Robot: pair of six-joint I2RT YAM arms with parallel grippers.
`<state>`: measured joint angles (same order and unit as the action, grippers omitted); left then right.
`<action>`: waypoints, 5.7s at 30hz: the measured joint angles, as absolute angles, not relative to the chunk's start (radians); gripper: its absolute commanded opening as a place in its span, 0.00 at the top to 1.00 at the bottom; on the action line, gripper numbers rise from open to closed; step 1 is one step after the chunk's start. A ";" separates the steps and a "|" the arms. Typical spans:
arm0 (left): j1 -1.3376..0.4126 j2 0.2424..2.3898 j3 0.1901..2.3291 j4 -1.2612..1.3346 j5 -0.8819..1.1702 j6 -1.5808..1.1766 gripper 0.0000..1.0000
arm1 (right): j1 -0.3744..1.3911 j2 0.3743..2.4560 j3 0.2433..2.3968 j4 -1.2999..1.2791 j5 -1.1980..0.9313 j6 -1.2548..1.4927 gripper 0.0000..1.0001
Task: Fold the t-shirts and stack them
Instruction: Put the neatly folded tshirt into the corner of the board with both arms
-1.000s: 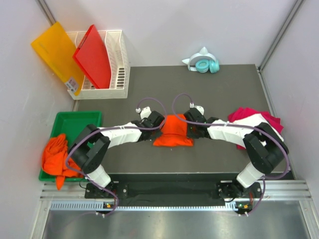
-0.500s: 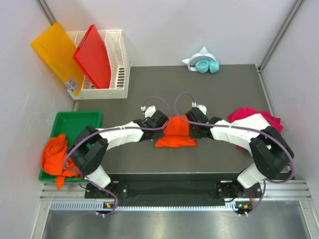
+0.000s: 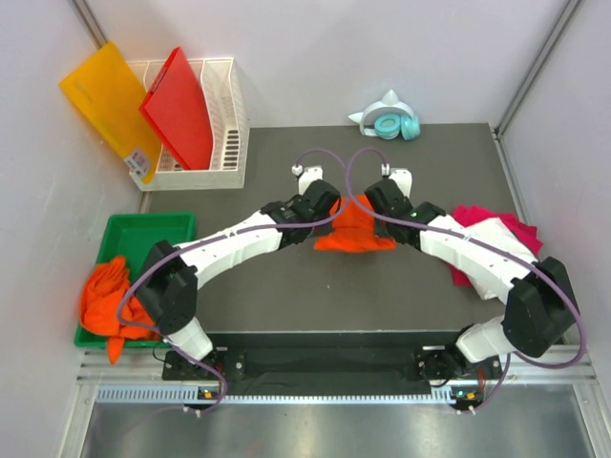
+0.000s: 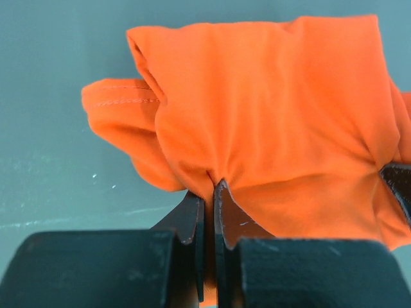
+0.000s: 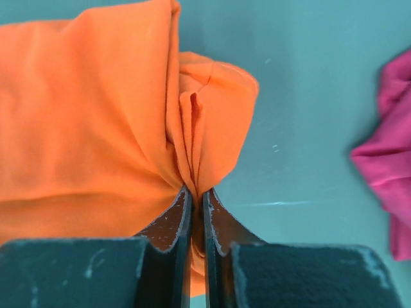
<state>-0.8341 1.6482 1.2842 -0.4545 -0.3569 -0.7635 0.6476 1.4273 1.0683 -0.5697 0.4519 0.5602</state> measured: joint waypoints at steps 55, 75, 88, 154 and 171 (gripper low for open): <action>-1.105 2.268 2.135 -0.525 -0.049 -0.522 1.00 | 0.172 1.028 1.111 -0.864 0.719 0.499 1.00; -1.097 2.244 2.042 -0.358 -0.094 -0.526 1.00 | 0.107 1.298 1.325 -0.799 0.670 0.433 1.00; -1.070 2.236 2.042 -0.342 -0.085 -0.526 1.00 | 0.066 1.317 1.286 -0.719 0.653 0.405 1.00; -1.075 2.003 1.497 -0.416 0.038 -0.577 0.27 | -0.247 1.150 0.929 -0.729 0.709 0.674 1.00; -1.075 2.003 1.498 -0.442 0.032 -0.577 0.27 | -0.285 1.054 0.875 -0.829 0.738 0.768 1.00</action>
<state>-1.0748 2.0026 1.4979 -0.4416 0.0322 -0.5774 -0.2848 1.0538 0.8749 -0.8288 0.7380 0.7681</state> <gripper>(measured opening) 0.729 0.046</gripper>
